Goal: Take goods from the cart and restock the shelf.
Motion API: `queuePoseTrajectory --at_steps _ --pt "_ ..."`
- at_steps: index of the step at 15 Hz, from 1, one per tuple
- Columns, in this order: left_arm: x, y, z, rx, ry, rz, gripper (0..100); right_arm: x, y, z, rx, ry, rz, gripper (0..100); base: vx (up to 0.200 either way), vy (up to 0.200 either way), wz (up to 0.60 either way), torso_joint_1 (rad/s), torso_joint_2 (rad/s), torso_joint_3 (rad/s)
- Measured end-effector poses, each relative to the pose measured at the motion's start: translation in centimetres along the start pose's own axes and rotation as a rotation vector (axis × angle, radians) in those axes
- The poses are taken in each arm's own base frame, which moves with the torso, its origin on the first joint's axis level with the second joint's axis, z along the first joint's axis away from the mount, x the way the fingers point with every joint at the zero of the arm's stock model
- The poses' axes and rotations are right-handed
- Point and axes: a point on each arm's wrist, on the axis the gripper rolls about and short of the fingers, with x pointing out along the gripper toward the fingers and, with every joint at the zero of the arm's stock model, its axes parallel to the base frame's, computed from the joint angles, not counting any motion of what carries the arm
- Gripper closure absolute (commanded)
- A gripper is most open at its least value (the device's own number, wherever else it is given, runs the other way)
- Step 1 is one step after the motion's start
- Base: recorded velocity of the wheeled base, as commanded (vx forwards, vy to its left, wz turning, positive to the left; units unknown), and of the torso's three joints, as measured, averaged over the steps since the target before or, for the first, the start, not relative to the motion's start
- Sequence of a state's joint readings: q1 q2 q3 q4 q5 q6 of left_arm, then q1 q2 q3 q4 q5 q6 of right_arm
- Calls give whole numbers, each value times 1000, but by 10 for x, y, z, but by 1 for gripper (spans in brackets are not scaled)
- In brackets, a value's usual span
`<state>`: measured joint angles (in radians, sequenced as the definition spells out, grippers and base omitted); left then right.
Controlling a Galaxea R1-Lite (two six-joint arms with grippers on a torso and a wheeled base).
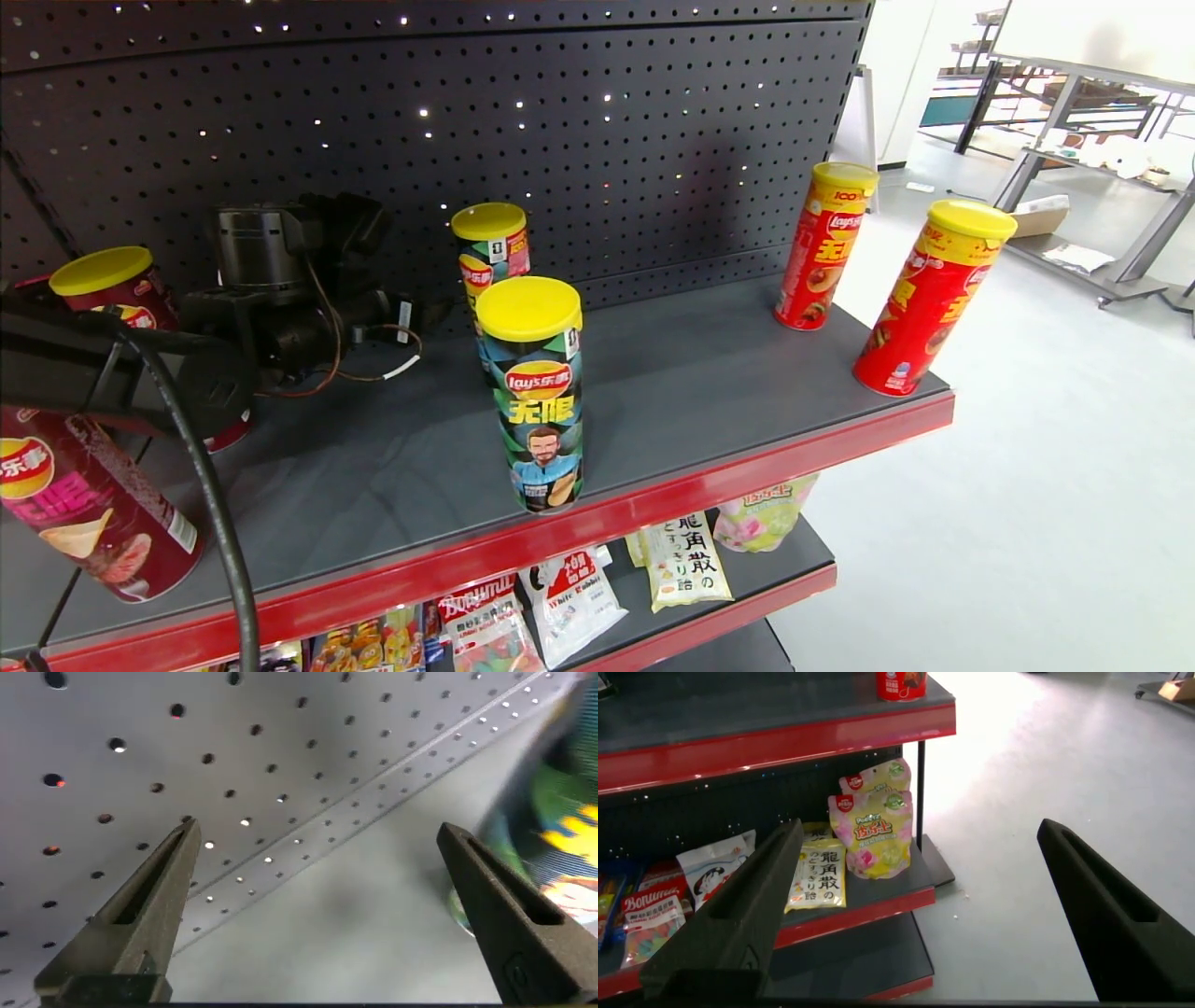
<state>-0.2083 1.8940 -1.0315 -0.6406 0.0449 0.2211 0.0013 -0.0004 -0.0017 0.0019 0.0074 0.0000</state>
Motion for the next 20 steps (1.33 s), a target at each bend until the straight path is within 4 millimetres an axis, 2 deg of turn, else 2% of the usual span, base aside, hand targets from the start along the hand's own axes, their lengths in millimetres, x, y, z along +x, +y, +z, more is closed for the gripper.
queuePoseTrajectory --at_steps 9,15,20 --pt "16 -14 -13 3 5 -73 0 0 0 0 0 1 0 0 0 0 0 0 0 0" --pt "13 -15 -18 4 26 -77 0 0 0 0 0 0 0 0 0 0 0 0 0 0" --pt "9 -17 -32 0 75 -84 0 0 0 0 0 0 0 0 0 0 0 0 0 0"
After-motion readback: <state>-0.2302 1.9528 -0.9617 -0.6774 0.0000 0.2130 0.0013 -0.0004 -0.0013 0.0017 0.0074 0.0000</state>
